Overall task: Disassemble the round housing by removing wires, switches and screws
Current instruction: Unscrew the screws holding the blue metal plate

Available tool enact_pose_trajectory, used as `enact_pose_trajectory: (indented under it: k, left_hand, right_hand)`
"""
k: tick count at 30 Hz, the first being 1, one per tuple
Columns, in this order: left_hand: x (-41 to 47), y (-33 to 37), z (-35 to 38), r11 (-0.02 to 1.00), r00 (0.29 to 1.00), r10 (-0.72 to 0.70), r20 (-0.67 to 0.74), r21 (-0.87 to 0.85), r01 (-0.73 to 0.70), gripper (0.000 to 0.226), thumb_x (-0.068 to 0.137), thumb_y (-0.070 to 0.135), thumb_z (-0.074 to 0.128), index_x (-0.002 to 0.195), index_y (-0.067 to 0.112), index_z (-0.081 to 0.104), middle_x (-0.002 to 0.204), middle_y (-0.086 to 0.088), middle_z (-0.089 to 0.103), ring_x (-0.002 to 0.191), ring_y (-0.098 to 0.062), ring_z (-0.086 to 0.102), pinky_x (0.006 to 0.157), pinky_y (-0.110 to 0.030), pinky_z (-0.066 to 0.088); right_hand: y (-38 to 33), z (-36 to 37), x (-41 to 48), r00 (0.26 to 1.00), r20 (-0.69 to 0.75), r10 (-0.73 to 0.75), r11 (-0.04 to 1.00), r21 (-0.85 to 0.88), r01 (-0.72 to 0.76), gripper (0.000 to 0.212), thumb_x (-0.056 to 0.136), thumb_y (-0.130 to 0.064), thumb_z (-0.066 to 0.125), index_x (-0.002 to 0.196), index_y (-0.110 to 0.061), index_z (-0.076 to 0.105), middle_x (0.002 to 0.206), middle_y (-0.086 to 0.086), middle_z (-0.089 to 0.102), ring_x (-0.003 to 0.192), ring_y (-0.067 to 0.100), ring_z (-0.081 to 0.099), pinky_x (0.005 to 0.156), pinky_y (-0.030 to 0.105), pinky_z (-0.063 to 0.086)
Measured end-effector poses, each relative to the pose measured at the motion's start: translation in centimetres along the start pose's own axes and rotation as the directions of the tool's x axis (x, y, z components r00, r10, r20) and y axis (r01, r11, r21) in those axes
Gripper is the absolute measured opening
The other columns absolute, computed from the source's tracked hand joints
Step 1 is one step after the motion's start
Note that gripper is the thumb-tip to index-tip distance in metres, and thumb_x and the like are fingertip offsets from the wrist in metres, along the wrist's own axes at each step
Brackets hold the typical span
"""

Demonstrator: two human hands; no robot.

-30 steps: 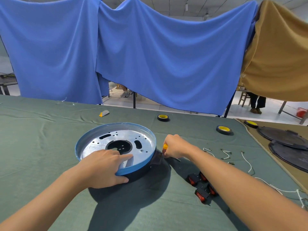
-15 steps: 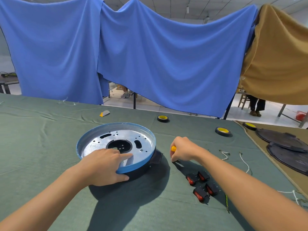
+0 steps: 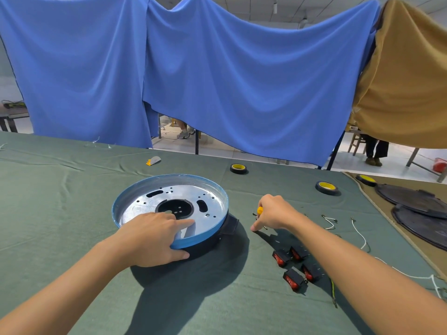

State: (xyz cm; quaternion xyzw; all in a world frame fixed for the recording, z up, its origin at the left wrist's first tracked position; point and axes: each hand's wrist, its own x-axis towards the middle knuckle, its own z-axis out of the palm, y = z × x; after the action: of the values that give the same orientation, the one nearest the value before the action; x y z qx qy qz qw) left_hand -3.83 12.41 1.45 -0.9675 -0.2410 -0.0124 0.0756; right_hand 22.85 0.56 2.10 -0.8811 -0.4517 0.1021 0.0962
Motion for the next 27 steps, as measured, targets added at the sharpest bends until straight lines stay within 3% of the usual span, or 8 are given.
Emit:
enact_pose_trajectory:
  k: [5,8,13,19,27]
  left_hand:
    - [0.0,0.0,0.0,1.000,1.000,-0.003,-0.006,-0.004,0.003,0.068,0.082,0.074,0.047,0.142,0.050,0.026,0.096,0.016,0.044,0.088,-0.014,0.047,0.073,-0.030,0.035]
    - [0.1,0.0,0.1,1.000,1.000,-0.001,-0.014,-0.006,0.001,0.068,0.081,0.075,0.046,0.142,0.049,0.026,0.096,0.015,0.045,0.091,-0.015,0.050,0.073,-0.031,0.035]
    - [0.0,-0.1,0.2,1.000,1.000,0.004,-0.031,-0.012,-0.004,0.066,0.080,0.075,0.046,0.139,0.049,0.028,0.098,0.015,0.048,0.089,-0.014,0.048,0.073,-0.031,0.036]
    - [0.0,0.1,0.1,1.000,0.999,0.007,-0.035,-0.015,-0.008,0.064,0.080,0.075,0.046,0.137,0.049,0.030,0.100,0.013,0.051,0.091,-0.016,0.052,0.072,-0.031,0.036]
    - [-0.1,0.2,-0.1,1.000,1.000,0.000,-0.018,0.000,0.000,0.062,0.081,0.073,0.047,0.135,0.047,0.032,0.100,0.012,0.052,0.083,-0.014,0.044,0.071,-0.031,0.034]
  right_hand:
    - [0.2,-0.5,-0.3,0.999,0.007,0.049,0.999,0.007,-0.049,0.050,0.065,-0.045,0.086,0.076,-0.015,0.048,0.081,0.003,0.055,0.074,0.022,0.053,0.056,0.031,0.042]
    - [0.2,-0.1,-0.5,0.999,0.014,0.039,0.999,-0.001,-0.039,0.044,0.072,-0.039,0.082,0.071,-0.015,0.045,0.075,0.002,0.052,0.068,0.019,0.049,0.053,0.028,0.038]
    - [0.0,0.7,-0.1,0.999,-0.038,-0.008,1.000,-0.007,0.008,0.025,0.077,-0.026,0.079,0.092,-0.009,0.068,0.099,0.010,0.066,0.089,0.026,0.063,0.080,0.041,0.056]
    - [0.1,1.2,0.7,0.997,-0.062,-0.037,0.999,0.029,0.039,0.012,0.081,-0.022,0.077,0.085,-0.013,0.071,0.099,0.011,0.066,0.087,0.026,0.063,0.081,0.041,0.056]
    - [-0.3,1.6,2.2,0.996,-0.090,-0.022,0.999,0.047,0.026,0.014,0.084,-0.023,0.074,0.093,-0.014,0.069,0.103,0.010,0.064,0.093,0.027,0.061,0.085,0.041,0.055]
